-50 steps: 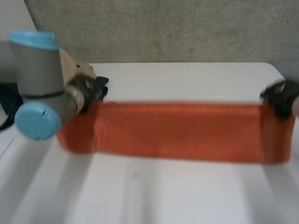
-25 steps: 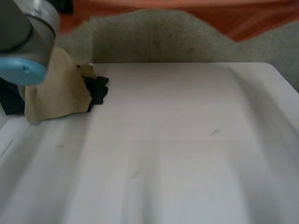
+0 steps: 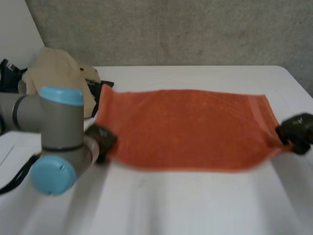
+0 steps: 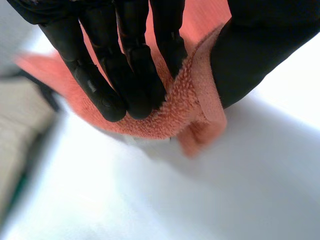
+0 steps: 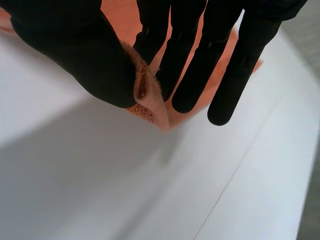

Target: Fold the laundry.

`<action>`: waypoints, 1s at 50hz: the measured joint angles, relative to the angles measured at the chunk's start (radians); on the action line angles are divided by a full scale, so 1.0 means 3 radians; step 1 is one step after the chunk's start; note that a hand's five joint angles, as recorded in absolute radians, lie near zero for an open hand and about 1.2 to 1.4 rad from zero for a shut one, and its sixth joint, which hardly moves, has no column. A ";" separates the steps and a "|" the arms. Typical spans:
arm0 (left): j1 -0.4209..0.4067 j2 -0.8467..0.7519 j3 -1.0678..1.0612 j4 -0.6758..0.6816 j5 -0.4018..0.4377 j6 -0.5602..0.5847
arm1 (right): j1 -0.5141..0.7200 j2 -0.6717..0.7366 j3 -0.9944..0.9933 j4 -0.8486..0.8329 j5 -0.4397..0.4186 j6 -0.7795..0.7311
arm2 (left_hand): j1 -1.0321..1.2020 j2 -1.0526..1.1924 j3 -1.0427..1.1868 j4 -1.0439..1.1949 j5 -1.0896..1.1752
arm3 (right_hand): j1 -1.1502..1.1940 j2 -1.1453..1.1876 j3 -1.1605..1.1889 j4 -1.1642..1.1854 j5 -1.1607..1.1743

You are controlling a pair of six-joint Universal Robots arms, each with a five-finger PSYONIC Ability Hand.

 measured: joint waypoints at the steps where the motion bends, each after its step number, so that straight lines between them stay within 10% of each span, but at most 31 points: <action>1: -0.0025 0.0071 -0.0146 -0.0117 -0.0013 0.0015 | -0.0058 -0.0104 0.0095 0.0155 -0.0022 -0.0148 | 0.0000 0.0000 0.0000 0.0000 0.0000 | 0.0000 0.0000 0.0000 0.0000 0.0000; 12: -0.0104 0.0369 -0.0666 -0.0625 -0.0057 0.0229 | -0.0319 -0.0374 0.0295 0.0745 -0.0162 -0.0800 | 0.0000 0.0028 0.0021 0.0003 0.0000 | 0.0000 0.0000 0.0000 0.0000 0.0001; 30: 0.0061 -0.0853 0.1849 -0.0360 -0.0168 0.0445 | 0.0278 0.0801 -0.0733 -0.1275 0.0270 0.0478 | 0.0000 0.0029 0.0021 0.0003 0.0000 | 0.0000 0.0000 0.0000 0.0000 0.0000; 45: 0.0148 -0.1560 0.2854 0.0217 -0.0011 0.0902 | 0.0530 0.1510 -0.1358 -0.1845 0.0667 0.0469 | 0.0000 0.0029 0.0021 0.0003 0.0000 | -0.0002 -0.0006 -0.0008 -0.0002 -0.0001; 49: 0.0142 -0.1547 0.2785 0.0423 0.0074 0.0939 | 0.0567 0.1582 -0.1426 -0.1858 0.0696 0.0502 | -0.0496 -0.0519 -0.0507 -0.0535 -0.0452 | -0.1190 -0.1349 -0.1342 -0.1353 -0.1321; 50: 0.0137 -0.1539 0.2749 0.0483 0.0102 0.0951 | 0.0583 0.1600 -0.1444 -0.1850 0.0713 0.0517 | -0.1925 -0.1821 -0.1776 -0.1839 -0.1719 | -0.1596 -0.1752 -0.1731 -0.1744 -0.1799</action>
